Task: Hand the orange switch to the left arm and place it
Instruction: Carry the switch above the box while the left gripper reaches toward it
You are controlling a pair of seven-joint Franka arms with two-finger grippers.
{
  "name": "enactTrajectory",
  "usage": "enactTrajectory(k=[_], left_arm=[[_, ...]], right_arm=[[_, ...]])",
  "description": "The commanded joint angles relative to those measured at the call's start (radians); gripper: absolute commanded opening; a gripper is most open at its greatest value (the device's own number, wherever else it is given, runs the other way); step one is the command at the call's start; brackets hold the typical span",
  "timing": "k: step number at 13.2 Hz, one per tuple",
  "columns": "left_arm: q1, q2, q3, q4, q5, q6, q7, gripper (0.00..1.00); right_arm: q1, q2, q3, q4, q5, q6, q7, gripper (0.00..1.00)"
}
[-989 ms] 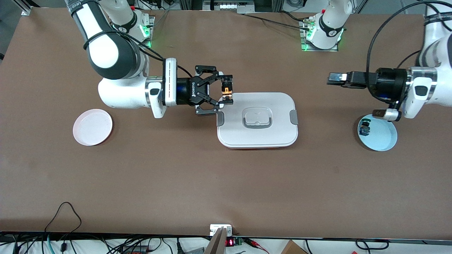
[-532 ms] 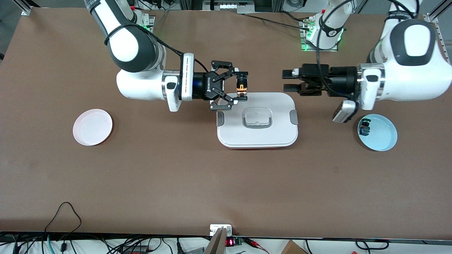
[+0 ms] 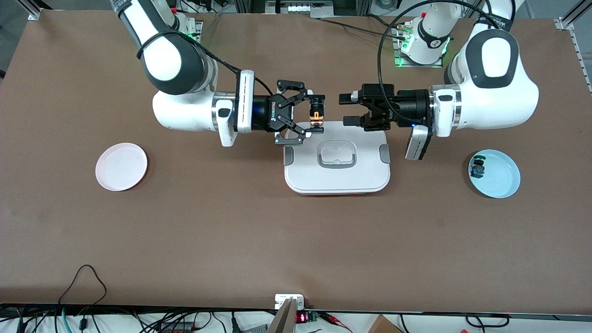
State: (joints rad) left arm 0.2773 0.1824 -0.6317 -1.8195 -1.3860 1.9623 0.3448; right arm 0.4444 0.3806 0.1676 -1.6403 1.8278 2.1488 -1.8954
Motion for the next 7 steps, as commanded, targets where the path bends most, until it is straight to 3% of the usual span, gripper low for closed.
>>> enactTrajectory(k=[1, 7], left_arm=[[-0.027, 0.006, -0.010, -0.006, -0.034, 0.059, -0.012, 1.00], [-0.095, 0.045, -0.010, -0.001, -0.085, 0.158, -0.023, 1.00]], right_arm=[[0.010, 0.000, 0.000, 0.004, 0.027, 0.013, 0.010, 0.00], [0.016, -0.002, 0.000, 0.001, 0.024, 0.013, 0.025, 0.00]])
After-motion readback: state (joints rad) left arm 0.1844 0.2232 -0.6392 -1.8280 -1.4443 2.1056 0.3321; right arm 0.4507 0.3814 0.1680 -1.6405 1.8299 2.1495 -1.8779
